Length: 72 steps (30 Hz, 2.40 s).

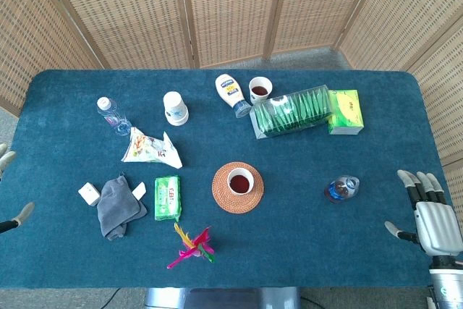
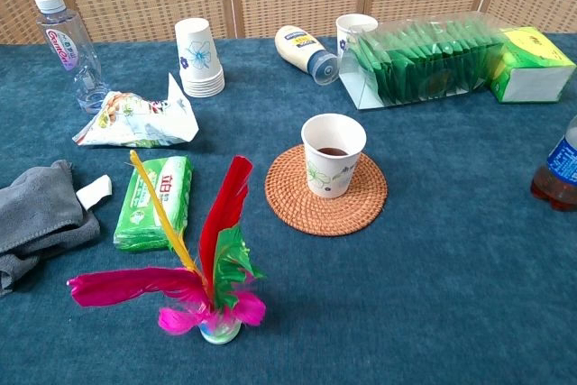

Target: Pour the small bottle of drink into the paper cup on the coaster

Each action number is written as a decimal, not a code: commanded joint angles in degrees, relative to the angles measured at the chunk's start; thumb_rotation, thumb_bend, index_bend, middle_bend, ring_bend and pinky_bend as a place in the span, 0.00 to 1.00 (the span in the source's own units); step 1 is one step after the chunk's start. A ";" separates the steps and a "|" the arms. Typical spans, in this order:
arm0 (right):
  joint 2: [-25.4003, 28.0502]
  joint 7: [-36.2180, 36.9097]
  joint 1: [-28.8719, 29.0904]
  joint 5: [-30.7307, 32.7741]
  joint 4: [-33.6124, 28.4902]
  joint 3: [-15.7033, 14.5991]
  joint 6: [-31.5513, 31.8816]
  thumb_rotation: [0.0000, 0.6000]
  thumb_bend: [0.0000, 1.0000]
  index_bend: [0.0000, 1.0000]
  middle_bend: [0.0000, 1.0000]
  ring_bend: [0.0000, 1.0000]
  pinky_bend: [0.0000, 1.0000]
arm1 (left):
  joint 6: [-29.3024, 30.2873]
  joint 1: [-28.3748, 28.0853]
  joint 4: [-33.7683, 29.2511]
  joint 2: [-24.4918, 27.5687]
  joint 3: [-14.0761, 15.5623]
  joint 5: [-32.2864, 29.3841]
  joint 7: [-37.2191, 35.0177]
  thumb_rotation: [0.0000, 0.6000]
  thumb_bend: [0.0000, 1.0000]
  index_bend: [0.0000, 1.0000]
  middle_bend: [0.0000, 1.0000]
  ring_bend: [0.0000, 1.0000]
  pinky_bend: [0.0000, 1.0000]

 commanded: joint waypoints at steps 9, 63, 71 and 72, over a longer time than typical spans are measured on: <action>-1.71 24.43 6.21 -2.05 8.58 0.46 -8.95 1.00 0.09 0.00 0.00 0.00 0.00 | 0.69 0.27 0.36 0.62 0.62 1.88 -1.05 1.00 0.33 0.00 0.00 0.00 0.00; -15.17 64.45 14.83 -3.51 28.17 -2.43 -19.88 1.00 0.02 0.00 0.00 0.00 0.00 | -1.41 -0.55 0.10 1.71 1.03 0.90 -2.95 1.00 0.33 0.00 0.00 0.00 0.00; -17.01 68.72 15.55 -4.63 30.23 -3.30 -19.52 1.00 0.02 0.00 0.00 0.00 0.00 | -1.65 -0.62 -0.10 1.73 1.15 0.91 -2.63 1.00 0.33 0.00 0.00 0.00 0.00; -17.37 68.90 15.67 -4.74 30.71 -3.39 -19.47 1.00 0.03 0.00 0.00 0.00 0.00 | -1.51 -0.56 -0.17 1.77 1.18 1.02 -2.69 1.00 0.33 0.00 0.00 0.00 0.00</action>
